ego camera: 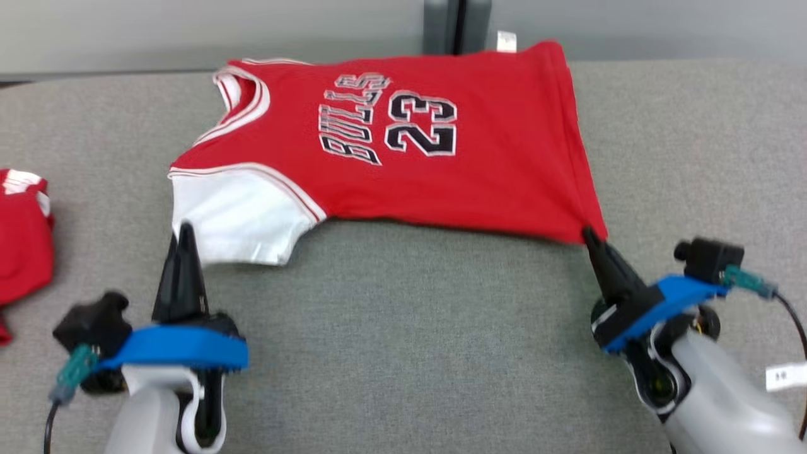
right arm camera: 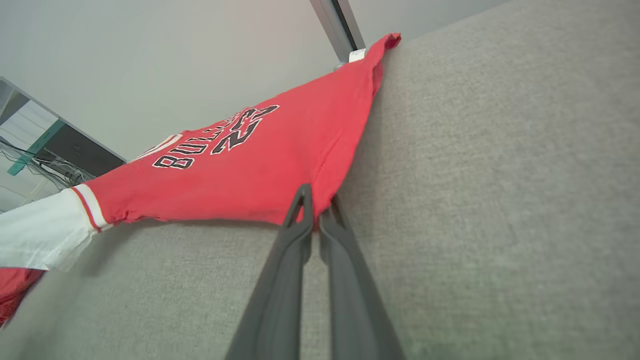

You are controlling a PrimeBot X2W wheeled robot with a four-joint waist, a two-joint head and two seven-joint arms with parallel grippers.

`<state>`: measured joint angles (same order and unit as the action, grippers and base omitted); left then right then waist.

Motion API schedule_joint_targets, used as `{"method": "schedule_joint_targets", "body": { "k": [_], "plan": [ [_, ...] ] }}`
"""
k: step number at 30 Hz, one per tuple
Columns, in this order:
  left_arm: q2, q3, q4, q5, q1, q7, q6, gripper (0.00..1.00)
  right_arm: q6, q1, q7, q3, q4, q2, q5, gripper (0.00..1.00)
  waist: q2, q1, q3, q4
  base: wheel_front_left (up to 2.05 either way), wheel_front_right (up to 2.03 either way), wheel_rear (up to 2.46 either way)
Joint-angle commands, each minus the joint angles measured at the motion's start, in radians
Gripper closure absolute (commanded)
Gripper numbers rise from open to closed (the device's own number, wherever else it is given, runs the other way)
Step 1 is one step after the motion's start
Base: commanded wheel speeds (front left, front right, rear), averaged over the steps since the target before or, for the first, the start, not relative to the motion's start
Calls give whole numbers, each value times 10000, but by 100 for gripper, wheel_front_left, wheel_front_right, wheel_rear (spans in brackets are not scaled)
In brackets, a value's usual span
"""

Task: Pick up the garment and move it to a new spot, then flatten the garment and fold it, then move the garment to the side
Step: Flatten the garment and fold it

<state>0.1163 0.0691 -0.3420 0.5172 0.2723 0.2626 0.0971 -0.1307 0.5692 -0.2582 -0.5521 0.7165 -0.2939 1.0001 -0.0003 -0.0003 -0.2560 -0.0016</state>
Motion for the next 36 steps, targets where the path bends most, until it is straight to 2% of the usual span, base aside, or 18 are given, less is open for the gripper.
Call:
{"method": "schedule_joint_targets", "body": {
  "k": [1,5,9,16,19,26,36],
  "plan": [
    [-26,-132,217,-60,-436,26,-15,100,-2,-502,-68,-9,-151,-191,80,100,3,3,224,-57,0,0,0],
    [-179,-101,669,-116,-1694,26,7,100,-2,-1641,-77,188,-625,-412,200,100,3,3,734,-7,0,0,0],
    [-279,-43,1174,-189,-2902,26,-159,100,-2,-2680,-79,400,-1123,-708,134,100,3,3,1133,-22,0,0,0],
    [-405,150,2491,-128,-4770,-258,-773,100,-2,-4661,116,1231,-2142,-1160,-76,100,3,3,1609,54,0,0,0],
    [-423,246,3045,-91,-5300,-425,-953,100,-2,-5472,362,1719,-2783,-1159,-296,100,3,3,1641,68,0,0,0],
    [-284,530,3541,-248,-5546,-738,-914,100,-2,-6430,1257,2811,-3900,-762,-1022,100,3,3,1589,14,0,0,0],
    [423,606,2937,-371,-3734,-1191,-420,100,-2,-5916,2708,3933,-4768,195,-2250,100,3,3,1530,-54,0,0,0]
  ]
}}
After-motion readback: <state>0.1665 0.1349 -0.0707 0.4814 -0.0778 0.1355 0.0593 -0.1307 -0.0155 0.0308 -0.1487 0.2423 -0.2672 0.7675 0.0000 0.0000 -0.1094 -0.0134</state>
